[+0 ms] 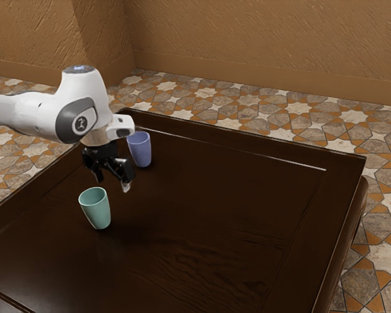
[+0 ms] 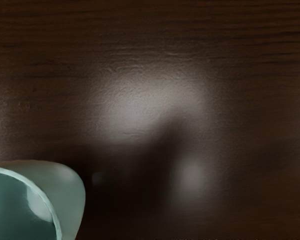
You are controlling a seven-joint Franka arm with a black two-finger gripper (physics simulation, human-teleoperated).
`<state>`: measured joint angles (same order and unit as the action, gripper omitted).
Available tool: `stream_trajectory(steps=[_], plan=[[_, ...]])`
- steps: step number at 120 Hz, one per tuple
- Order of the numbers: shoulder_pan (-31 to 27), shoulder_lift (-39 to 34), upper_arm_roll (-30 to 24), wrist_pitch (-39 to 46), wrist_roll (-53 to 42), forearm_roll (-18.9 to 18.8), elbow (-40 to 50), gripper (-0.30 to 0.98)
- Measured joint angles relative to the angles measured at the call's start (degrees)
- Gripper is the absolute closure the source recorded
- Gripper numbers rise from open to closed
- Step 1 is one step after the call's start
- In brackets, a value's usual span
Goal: Place the right cup onto the left cup
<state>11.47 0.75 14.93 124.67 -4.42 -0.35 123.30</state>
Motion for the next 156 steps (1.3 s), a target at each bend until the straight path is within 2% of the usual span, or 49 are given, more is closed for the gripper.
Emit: stream_trajectory(steps=[13,26,50,74,95,99,115,124,137,156], plan=[[0.96,-1.99,3.1,2.73,0.16,-0.07,2.78,0.0],[-0.67,-2.1,4.21,4.34,0.3,-0.12,3.74,0.0],[-5.21,2.33,4.41,6.67,1.03,0.12,4.56,0.0],[0.01,3.75,4.32,8.9,1.62,0.5,4.41,0.0],[-0.81,6.62,4.1,10.22,2.34,0.69,4.67,0.0],[-0.8,7.23,3.9,10.48,2.47,0.68,4.56,0.05],[-0.56,8.51,3.64,11.26,2.97,0.62,4.09,0.41],[-0.55,8.66,3.62,11.55,3.28,0.61,4.03,0.55],[-0.63,8.64,3.61,11.76,3.65,0.56,3.75,0.66],[-0.55,8.59,3.61,11.67,4.08,0.35,3.32,0.74]])
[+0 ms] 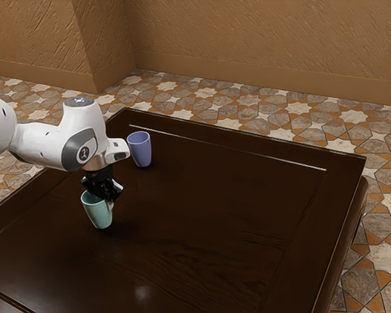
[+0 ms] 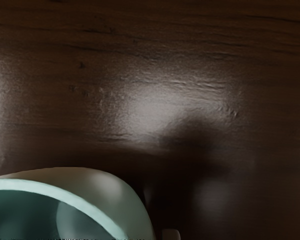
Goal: Place the right cup onto the left cup
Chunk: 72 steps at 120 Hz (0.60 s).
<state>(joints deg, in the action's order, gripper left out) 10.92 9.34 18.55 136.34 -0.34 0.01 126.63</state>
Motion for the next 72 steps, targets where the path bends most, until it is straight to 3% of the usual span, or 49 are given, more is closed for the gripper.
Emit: stream_trajectory(steps=[7,31,72], plan=[[0.0,0.01,0.0,-0.26,0.17,-0.18,-0.7,0.75],[0.14,2.9,-0.8,-8.82,0.56,-0.52,-17.83,0.76],[-1.16,20.59,-4.73,-25.23,0.79,-0.02,-51.84,0.76]])
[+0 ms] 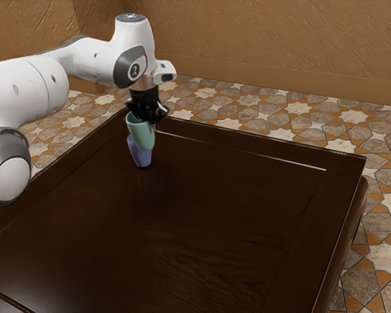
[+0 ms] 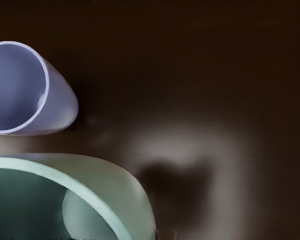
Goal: Place the right cup onto the left cup
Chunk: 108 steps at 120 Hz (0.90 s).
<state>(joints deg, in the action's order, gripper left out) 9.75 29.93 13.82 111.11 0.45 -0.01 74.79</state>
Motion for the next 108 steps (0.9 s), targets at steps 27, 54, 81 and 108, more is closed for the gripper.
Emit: stream_trajectory(steps=[27,54,81,108], plan=[[-3.93,6.96,-3.95,-5.31,-0.03,-0.13,-11.16,0.76],[-9.51,19.29,-10.32,-9.83,-0.24,-2.06,-30.13,0.76],[-11.47,22.12,-11.18,-11.45,-0.48,-2.89,-33.87,0.76],[-15.11,21.53,-11.18,-11.97,-1.66,-2.96,-33.46,0.76]])
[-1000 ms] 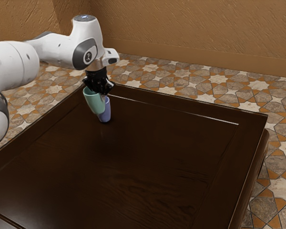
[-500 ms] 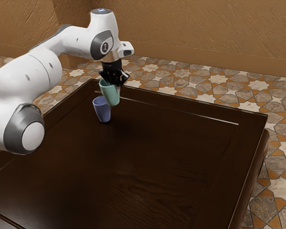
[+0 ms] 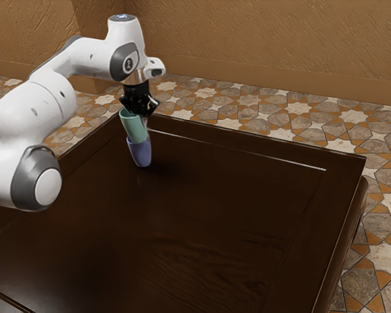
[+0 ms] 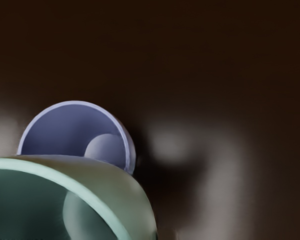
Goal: Place the right cup onto the left cup
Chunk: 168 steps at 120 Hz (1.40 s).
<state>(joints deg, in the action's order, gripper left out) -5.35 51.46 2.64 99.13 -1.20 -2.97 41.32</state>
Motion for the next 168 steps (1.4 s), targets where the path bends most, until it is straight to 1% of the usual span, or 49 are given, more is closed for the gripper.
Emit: stream_trajectory(steps=[24,35,43,54,108,124,135,148,162,168], plan=[[-2.75,0.18,-0.06,-0.09,-1.04,0.03,-0.39,0.77],[-4.0,2.36,-1.24,-0.06,-1.41,-0.07,-3.88,0.77],[-4.29,4.08,-2.99,-0.07,-1.63,-1.18,-6.3,0.76],[-4.37,5.41,-3.94,-0.08,-1.91,-2.21,-8.24,0.76],[-4.26,7.67,-5.09,3.9,-2.64,-3.16,-8.07,0.77],[-3.93,7.63,-5.02,5.12,-2.79,-3.11,-6.36,0.49],[-3.89,7.41,-5.01,5.81,-2.9,-3.11,-5.83,0.35],[-3.47,4.56,-4.6,6.33,-3.02,-3.1,-2.12,0.24],[-2.05,-2.72,-3.67,7.43,-3.09,-3.09,6.39,0.17],[-1.4,-7.44,-3.48,8.01,-3.09,-3.07,11.63,0.14]])
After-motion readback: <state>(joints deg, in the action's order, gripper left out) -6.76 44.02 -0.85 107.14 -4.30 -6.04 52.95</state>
